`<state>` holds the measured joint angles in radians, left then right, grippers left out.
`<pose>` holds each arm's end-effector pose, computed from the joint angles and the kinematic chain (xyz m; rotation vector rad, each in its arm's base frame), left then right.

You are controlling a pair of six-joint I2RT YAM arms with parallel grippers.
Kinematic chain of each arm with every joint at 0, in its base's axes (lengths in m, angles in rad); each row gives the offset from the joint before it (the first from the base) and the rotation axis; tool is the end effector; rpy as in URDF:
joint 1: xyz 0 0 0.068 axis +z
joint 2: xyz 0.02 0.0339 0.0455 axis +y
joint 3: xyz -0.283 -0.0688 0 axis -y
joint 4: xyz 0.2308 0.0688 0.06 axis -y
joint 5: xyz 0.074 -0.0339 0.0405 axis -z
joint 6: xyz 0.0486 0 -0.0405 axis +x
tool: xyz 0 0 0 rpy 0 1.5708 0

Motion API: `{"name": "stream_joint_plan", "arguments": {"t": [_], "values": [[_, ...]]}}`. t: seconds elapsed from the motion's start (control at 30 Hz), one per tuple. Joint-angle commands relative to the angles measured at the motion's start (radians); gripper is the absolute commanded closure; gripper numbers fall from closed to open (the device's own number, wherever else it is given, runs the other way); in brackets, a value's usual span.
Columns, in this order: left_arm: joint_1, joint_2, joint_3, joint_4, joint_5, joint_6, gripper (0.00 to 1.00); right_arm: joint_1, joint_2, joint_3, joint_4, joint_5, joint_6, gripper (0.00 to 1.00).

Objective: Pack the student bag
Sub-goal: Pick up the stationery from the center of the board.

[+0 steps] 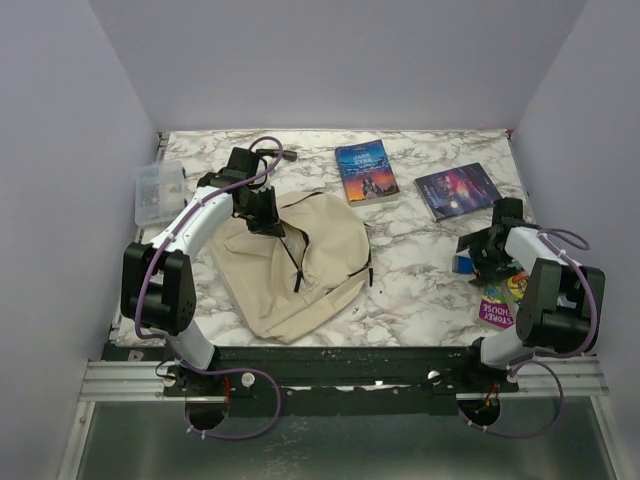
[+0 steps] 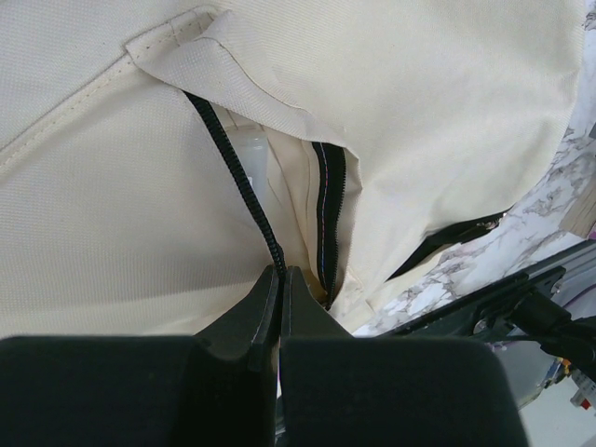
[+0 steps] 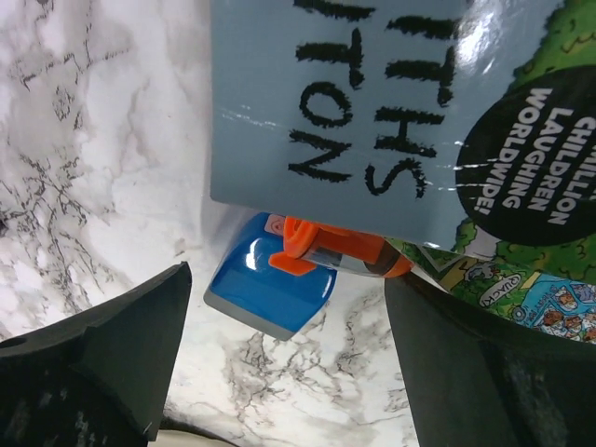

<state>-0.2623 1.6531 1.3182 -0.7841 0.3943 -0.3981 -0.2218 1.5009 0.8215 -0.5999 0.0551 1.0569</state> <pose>0.3166 -0.1043 0.2694 -0.0607 2.7543 -0.7251 0.2459 -0.0582 0.1801 1.7106 2.2813 0.0979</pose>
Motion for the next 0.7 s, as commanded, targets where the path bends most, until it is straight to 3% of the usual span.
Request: {"name": "stream_joint_plan", "arguments": {"t": [0.0,0.3,0.43,0.67], "values": [[-0.008,-0.035,0.005,0.014,0.018,0.005,1.00,0.005,0.034,0.026,-0.024,0.060,0.084,0.14],[-0.008,-0.030,0.006,0.014,0.003,0.008,1.00,0.041,0.048,0.024,-0.008,0.031,0.092,0.26],[-0.008,-0.029,0.005,0.014,-0.005,0.008,1.00,0.054,0.038,0.008,0.014,0.020,0.078,0.39],[-0.009,-0.039,0.006,0.014,-0.012,0.010,1.00,0.084,0.003,-0.028,0.057,-0.003,0.020,0.75]]}}
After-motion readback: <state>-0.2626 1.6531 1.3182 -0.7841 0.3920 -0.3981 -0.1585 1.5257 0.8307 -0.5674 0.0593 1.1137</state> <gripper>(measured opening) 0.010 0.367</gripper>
